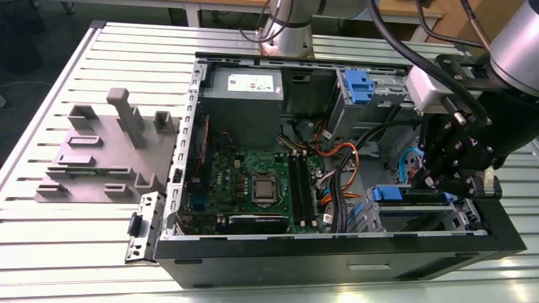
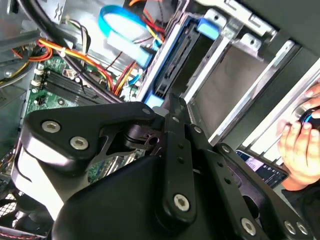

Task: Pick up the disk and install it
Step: 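Insert the first disk wire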

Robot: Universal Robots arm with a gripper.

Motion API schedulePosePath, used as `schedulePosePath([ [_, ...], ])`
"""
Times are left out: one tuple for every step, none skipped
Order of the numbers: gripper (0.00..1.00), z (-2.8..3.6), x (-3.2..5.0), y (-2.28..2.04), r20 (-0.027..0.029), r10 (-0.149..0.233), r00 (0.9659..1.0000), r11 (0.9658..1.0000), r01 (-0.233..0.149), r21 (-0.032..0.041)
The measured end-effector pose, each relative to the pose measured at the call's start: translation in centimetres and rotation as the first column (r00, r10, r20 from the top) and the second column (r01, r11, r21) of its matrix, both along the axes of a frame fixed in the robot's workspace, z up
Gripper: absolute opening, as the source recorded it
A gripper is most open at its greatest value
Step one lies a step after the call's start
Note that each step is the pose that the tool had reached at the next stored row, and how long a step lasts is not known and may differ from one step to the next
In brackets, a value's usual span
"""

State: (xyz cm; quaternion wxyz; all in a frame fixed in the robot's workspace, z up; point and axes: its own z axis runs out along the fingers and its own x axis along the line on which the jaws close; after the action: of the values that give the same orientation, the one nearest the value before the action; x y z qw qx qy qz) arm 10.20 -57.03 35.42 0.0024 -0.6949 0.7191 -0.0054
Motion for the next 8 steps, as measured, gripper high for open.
schedulePosePath([
  [0.11, -0.01, 0.21, 0.00, 0.0000, 0.000, 1.0000, 1.0000, 0.000, -0.0001],
  [0.11, -0.01, 0.39, 0.00, 0.0000, 0.000, 1.0000, 1.0000, 0.000, -0.0001],
  [0.11, -0.02, 0.55, 0.00, 0.0000, 0.000, 1.0000, 1.0000, 0.000, -0.0001],
  [0.11, -0.04, 0.66, 0.01, 0.0000, 0.000, 1.0000, 1.0000, 0.000, 0.0000],
  [0.11, -0.03, 0.72, 0.01, 0.0000, 0.000, 1.0000, 1.0000, 0.000, -0.0001],
  [0.11, -0.03, 0.74, 0.01, 0.0000, 0.000, 1.0000, 1.0000, 0.000, -0.0002],
  [0.11, -0.03, 0.74, 0.00, 0.0000, 0.000, 1.0000, 1.0000, 0.000, -0.0002],
  [0.11, -0.04, 0.75, 0.00, 0.0000, 0.000, 1.0000, 1.0000, 0.000, -0.0001],
])
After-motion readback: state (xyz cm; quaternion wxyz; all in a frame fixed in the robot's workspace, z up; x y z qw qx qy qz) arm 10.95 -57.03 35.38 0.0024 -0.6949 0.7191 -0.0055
